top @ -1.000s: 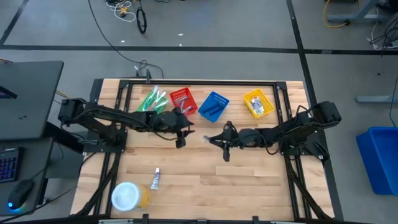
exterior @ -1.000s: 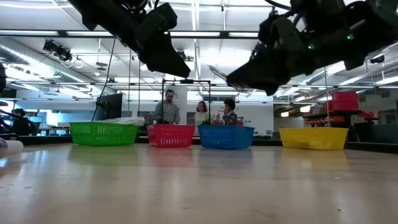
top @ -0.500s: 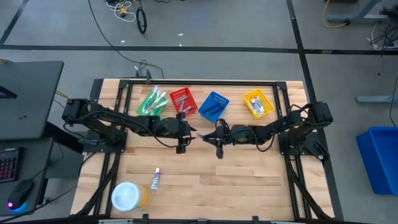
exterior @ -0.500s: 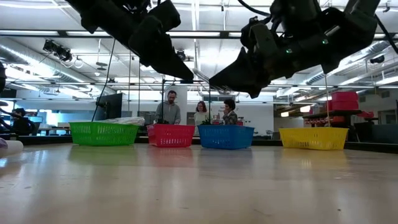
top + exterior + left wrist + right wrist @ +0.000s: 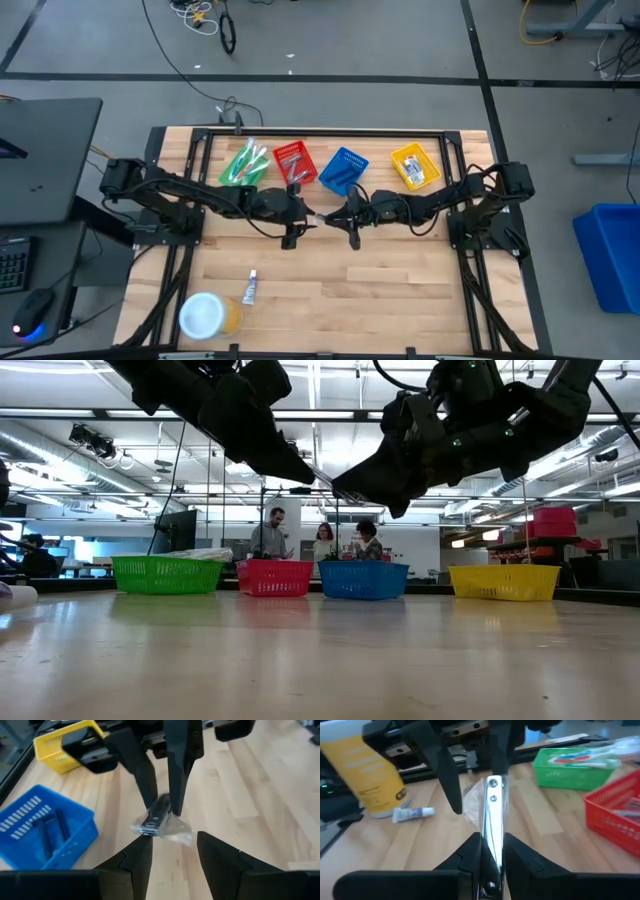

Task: Pick & Place Travel size toiletries
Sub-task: Put the nail cutter into the red basket, then put the toothpaste into the yellow basket

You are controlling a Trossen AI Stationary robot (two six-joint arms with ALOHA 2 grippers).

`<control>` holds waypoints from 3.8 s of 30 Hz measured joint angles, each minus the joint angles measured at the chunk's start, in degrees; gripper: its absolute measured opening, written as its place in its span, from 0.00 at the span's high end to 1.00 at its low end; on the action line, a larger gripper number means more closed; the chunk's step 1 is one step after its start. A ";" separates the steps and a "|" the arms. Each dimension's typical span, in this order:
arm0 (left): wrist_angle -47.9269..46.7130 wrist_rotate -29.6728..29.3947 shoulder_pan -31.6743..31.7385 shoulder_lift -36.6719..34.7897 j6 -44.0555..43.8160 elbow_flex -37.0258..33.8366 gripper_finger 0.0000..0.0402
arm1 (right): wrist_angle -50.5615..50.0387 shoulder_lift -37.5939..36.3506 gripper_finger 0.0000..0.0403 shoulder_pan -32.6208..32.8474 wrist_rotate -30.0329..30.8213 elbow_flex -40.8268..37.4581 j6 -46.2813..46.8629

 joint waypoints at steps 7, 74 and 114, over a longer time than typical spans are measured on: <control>3.02 0.29 0.35 -0.15 -0.30 0.11 0.59 | 0.05 -0.02 0.83 0.54 -1.87 2.59 -3.27; -1.76 -8.04 0.61 -0.07 -6.76 0.02 0.84 | -6.89 -0.04 0.42 0.60 9.62 2.89 -5.07; 6.63 -4.49 29.79 12.59 -3.59 -0.92 0.59 | -24.72 -0.07 0.46 2.50 13.89 2.89 0.22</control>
